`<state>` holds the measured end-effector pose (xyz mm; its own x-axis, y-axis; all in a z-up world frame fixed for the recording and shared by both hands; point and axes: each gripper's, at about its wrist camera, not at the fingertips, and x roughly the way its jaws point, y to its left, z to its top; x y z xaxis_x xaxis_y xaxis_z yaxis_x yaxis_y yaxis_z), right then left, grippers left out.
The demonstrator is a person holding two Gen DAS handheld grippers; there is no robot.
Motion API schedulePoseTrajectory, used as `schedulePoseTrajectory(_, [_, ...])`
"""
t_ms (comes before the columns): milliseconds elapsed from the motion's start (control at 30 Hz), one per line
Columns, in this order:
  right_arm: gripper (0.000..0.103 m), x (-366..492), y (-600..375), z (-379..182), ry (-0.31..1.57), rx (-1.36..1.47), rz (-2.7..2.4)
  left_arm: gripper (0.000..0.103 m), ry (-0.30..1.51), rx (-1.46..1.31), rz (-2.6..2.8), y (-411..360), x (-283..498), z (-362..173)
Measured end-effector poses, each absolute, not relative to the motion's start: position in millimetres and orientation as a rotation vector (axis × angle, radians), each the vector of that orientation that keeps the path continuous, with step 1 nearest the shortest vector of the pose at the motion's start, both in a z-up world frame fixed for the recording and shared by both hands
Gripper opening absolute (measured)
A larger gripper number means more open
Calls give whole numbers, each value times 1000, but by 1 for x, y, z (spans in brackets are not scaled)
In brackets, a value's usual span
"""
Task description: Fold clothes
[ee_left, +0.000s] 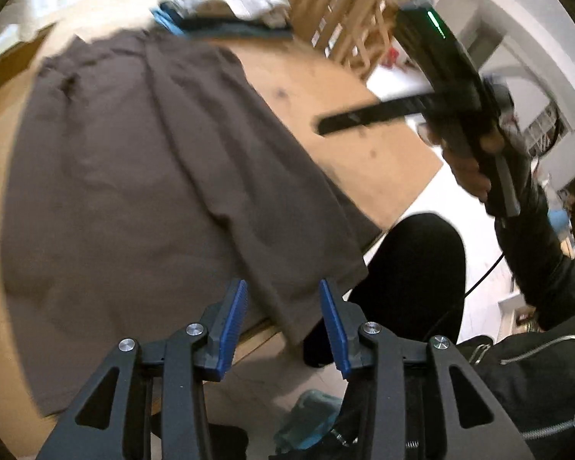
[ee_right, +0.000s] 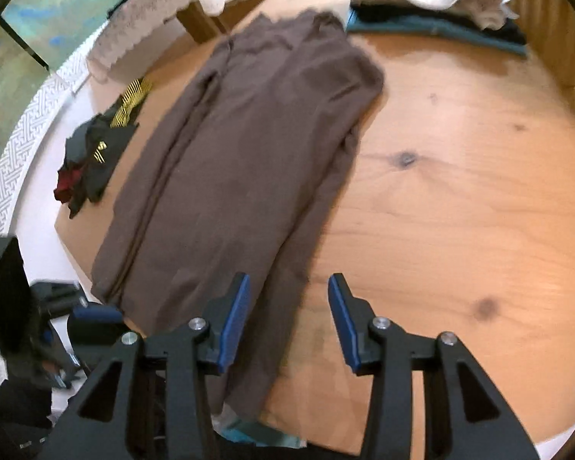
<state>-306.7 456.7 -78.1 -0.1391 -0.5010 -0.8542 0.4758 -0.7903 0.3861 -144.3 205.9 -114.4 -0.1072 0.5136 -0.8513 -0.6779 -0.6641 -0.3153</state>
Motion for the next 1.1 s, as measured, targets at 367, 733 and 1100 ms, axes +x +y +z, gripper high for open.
schedulePoseTrajectory(367, [6,-303,431,-86,87,1462,-1931,3,205,-1318,1905,215,-146,-123])
schedulePoseTrajectory(733, [31,-325,452,-69,84,1485,-2041,18,188,-1242,1935,219,-144,-104])
schedulePoseTrajectory(1100, [32,-475,435,-84,-49,1530,-2254,24,265,-1140,1924,266,-144,-102])
